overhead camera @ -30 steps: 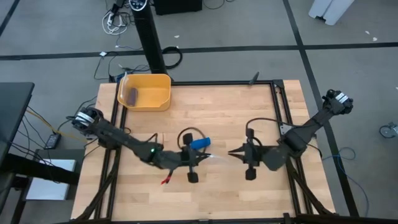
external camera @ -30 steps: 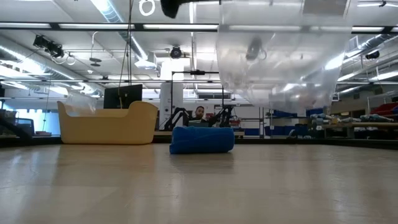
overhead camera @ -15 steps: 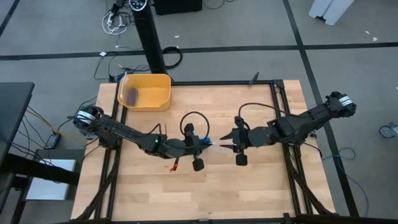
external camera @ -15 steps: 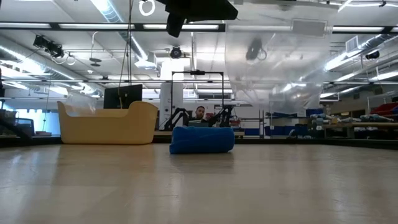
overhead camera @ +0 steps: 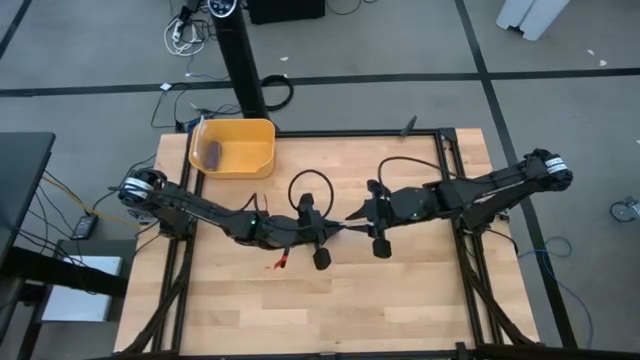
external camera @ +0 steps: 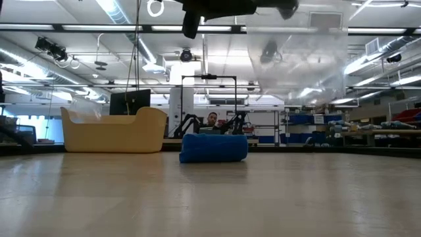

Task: Roll bandage
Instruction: Open the transparent zip bag

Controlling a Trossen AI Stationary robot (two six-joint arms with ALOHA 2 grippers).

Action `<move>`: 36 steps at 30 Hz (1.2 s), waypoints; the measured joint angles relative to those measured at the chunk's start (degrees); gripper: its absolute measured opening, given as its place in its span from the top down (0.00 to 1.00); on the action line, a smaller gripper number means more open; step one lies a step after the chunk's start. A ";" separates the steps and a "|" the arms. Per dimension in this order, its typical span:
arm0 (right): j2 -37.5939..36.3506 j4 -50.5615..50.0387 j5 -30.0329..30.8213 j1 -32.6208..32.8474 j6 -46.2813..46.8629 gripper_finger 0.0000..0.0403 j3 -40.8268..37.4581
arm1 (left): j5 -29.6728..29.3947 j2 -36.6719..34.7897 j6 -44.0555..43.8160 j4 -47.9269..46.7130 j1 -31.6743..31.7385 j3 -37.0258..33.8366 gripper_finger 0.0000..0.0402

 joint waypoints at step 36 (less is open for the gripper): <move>0.32 -16.08 5.44 2.65 2.09 0.94 6.23 | 0.10 0.06 1.35 -0.16 -0.06 0.07 1.00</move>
